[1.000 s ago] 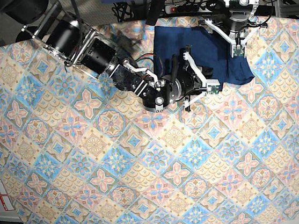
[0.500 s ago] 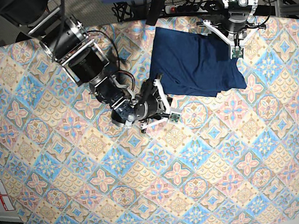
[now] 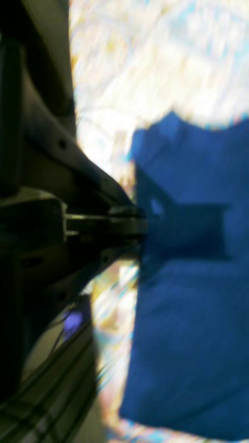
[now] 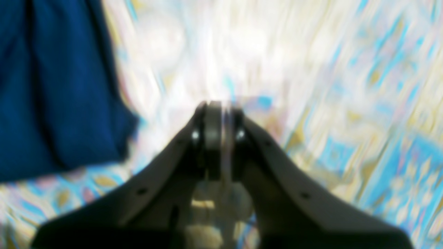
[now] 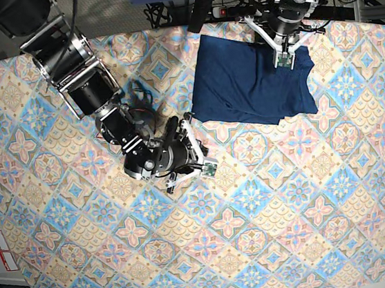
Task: Fold the T-shirt properly
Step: 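Grasp the folded blue shirt's edges with both grippers, then drag the shirt with the right gripper away from the left gripper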
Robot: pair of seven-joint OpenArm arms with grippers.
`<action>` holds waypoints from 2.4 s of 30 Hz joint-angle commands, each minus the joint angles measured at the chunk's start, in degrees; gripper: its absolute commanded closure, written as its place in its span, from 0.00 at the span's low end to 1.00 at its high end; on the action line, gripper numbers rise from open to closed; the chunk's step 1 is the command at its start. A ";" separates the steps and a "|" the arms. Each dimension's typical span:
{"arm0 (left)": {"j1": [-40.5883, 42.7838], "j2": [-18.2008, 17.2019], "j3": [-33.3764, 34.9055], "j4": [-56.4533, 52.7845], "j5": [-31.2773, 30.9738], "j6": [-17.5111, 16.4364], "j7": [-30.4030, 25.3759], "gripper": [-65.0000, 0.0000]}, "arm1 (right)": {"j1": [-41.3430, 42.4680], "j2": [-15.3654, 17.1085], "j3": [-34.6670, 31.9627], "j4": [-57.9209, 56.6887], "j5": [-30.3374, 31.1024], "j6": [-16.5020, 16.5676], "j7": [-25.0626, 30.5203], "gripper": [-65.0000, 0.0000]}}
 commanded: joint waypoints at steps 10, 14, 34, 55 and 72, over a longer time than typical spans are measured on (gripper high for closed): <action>-3.40 -0.46 -0.29 -1.17 0.60 0.25 2.20 1.00 | -1.97 -3.95 -0.28 0.49 0.58 0.14 0.52 0.94; -7.71 -1.43 0.06 -4.51 -0.02 0.25 7.21 1.00 | -2.85 -3.95 -0.28 0.49 0.58 0.14 -3.00 0.94; -25.21 -1.78 4.11 -20.24 0.51 0.25 6.86 1.00 | -13.66 9.15 0.33 15.61 0.58 0.14 -9.68 0.94; -36.90 -3.89 12.20 -24.90 0.42 0.52 5.28 1.00 | -24.48 12.32 12.46 39.70 0.76 0.14 -11.79 0.94; -16.85 4.20 -21.47 -0.90 -0.28 0.34 5.10 1.00 | -14.10 -2.89 3.15 28.10 18.69 0.14 -11.70 0.94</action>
